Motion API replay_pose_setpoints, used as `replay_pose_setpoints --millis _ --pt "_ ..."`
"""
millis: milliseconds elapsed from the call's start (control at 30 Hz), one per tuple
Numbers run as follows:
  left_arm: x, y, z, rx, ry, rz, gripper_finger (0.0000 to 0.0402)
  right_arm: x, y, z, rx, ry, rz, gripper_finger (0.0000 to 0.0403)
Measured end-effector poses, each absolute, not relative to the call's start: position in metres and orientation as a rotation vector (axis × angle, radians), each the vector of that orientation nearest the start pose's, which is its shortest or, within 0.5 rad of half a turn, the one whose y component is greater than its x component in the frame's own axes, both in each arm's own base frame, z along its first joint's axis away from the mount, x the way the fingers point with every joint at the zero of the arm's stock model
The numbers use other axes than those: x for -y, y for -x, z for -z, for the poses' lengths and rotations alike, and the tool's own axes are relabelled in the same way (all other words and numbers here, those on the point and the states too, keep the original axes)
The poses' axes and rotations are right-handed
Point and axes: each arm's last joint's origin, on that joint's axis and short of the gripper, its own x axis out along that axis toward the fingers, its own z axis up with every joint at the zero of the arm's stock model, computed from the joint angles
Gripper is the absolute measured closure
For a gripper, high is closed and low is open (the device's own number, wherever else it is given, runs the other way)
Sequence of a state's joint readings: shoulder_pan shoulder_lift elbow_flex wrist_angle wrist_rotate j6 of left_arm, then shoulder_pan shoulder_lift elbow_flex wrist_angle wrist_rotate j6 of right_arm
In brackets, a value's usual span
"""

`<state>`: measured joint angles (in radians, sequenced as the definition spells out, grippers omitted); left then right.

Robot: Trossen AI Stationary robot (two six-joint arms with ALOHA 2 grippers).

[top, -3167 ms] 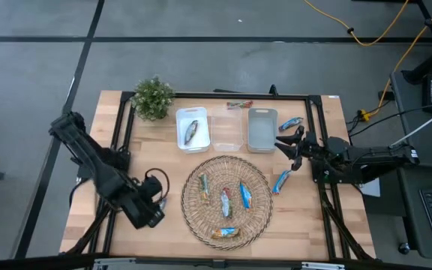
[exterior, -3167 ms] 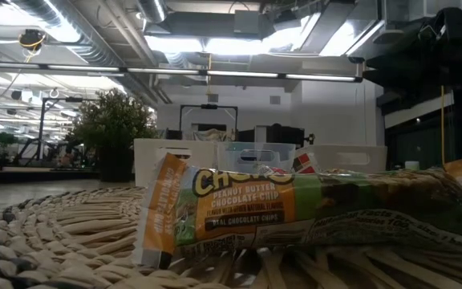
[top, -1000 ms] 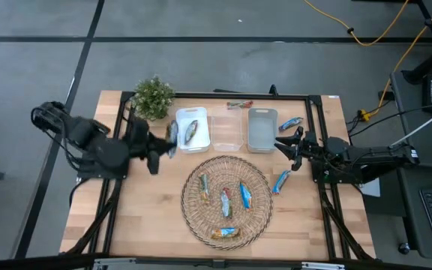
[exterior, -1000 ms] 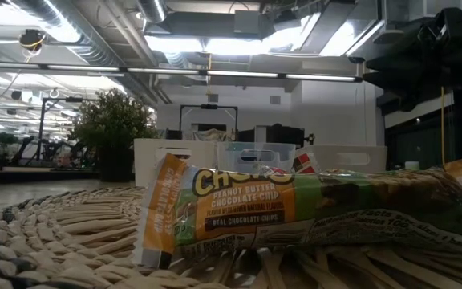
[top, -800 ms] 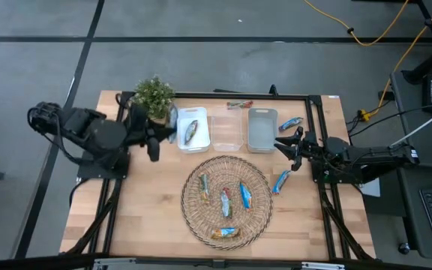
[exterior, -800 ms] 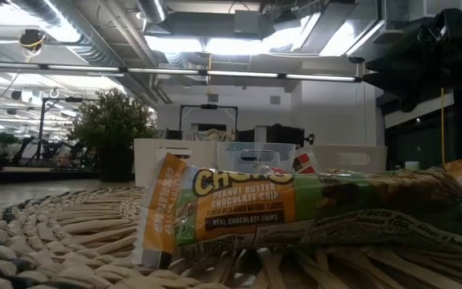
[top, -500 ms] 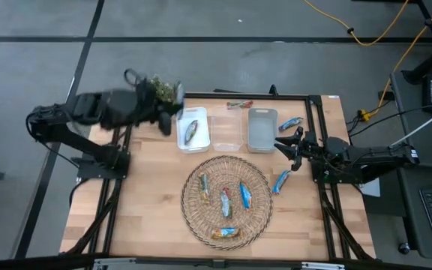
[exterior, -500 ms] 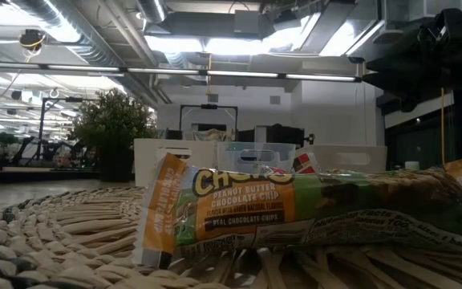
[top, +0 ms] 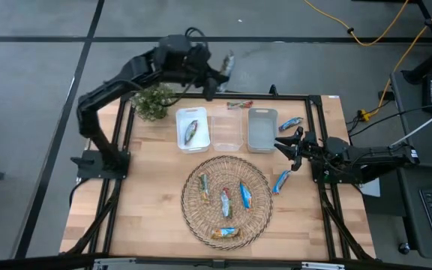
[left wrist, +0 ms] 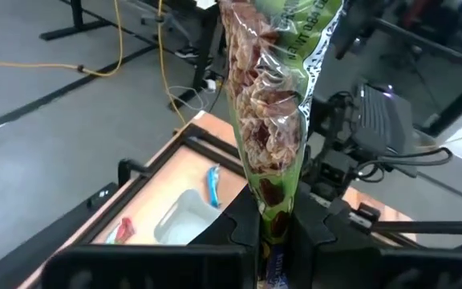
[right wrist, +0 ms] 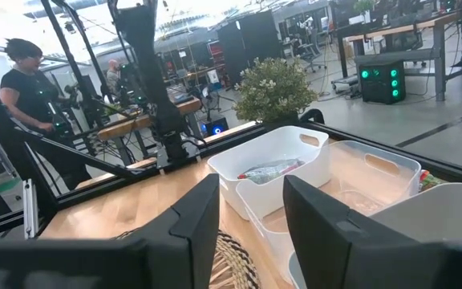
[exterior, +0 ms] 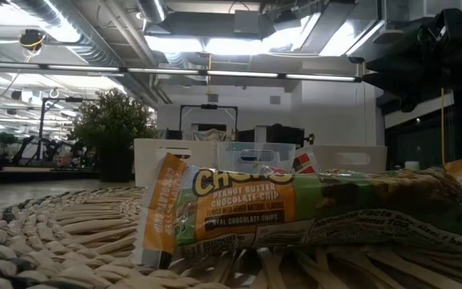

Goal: Pick and place Granola Bars by type
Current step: Put the bottom left blue granola bar into the transparent bin

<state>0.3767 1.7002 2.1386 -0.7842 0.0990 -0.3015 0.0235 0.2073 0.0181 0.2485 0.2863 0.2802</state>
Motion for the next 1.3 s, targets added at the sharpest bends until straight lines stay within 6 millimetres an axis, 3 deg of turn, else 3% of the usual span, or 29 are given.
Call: replay_pose_setpoints --millis 100,167,433,633,967,1300 --pt "-0.130 -0.328 -0.487 -0.326 0.369 -0.333 0.0385 0.006 -0.109 -0.176 0.095 -0.288 0.253 0.0260" --pt "-0.136 -0.337 -0.474 -0.388 0.382 -0.354 0.0385 0.006 -0.109 -0.176 0.092 -0.287 0.253 0.0260" --pt "-0.161 -0.387 -0.360 -0.838 0.447 -0.473 0.0384 0.006 -0.109 -0.173 0.065 -0.278 0.257 0.0260" --pt "-0.164 -0.411 -0.311 -0.967 0.474 -0.442 0.0384 0.005 -0.109 -0.172 0.049 -0.284 0.252 0.0260" --pt "-0.166 -0.416 -0.296 -1.021 0.482 -0.443 0.0370 0.005 -0.109 -0.172 0.044 -0.282 0.249 0.0260" --pt "-0.164 -0.413 -0.294 -1.052 0.496 -0.434 0.0267 0.005 -0.109 -0.171 0.042 -0.277 0.250 0.0260"
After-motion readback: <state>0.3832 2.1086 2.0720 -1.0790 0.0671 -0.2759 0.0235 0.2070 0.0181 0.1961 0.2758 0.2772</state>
